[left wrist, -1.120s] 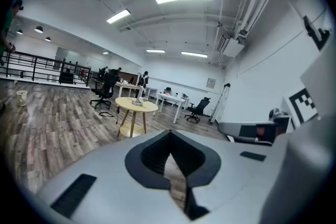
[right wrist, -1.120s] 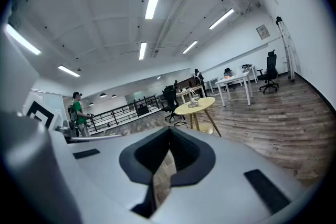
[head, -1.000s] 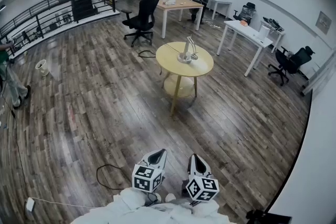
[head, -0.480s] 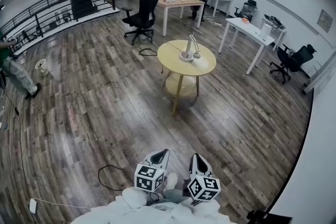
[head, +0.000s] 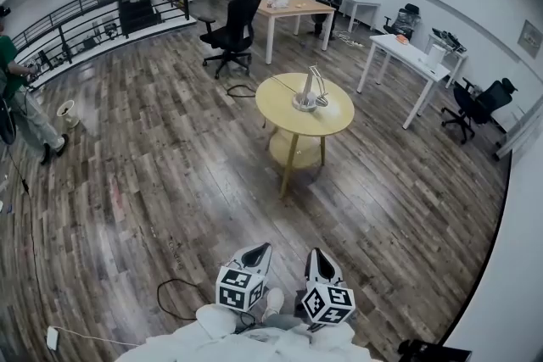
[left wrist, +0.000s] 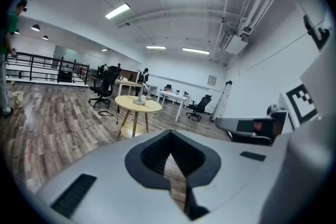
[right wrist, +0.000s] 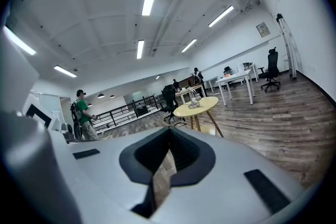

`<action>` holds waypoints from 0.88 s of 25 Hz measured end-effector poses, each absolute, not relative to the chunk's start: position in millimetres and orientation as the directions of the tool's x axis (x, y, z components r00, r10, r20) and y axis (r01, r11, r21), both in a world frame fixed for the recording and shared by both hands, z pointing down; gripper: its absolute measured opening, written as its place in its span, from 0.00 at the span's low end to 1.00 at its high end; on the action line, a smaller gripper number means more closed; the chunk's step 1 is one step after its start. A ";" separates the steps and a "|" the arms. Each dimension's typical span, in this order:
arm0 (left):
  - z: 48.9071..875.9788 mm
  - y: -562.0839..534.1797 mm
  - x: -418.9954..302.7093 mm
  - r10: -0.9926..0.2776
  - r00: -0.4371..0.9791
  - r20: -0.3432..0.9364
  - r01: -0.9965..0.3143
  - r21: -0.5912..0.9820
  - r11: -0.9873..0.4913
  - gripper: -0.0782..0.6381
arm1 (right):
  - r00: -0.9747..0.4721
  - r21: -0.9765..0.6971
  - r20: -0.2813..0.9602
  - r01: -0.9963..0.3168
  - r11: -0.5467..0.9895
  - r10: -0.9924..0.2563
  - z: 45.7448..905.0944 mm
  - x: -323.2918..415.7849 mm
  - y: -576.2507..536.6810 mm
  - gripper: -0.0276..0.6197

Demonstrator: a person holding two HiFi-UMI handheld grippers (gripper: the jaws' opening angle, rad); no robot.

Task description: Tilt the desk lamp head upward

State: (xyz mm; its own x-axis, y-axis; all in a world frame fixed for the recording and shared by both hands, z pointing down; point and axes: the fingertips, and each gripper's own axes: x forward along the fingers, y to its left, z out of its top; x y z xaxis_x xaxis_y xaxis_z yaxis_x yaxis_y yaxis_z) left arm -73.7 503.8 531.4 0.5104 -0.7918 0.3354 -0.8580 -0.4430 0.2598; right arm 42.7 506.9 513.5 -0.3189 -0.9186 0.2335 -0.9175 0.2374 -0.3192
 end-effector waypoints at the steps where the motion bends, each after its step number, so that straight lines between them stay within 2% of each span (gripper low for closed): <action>1: 531.2 494.0 -72.7 -0.792 0.508 0.338 -0.859 0.259 -0.441 0.11 | -0.322 -0.320 0.234 -0.916 0.240 -0.917 513.2 43.1 496.8 0.06; 22: 522.9 302.5 10.3 -0.762 0.544 0.351 -0.839 0.223 -0.496 0.11 | -0.301 -0.351 0.217 -0.912 0.213 -0.929 511.2 116.0 309.8 0.06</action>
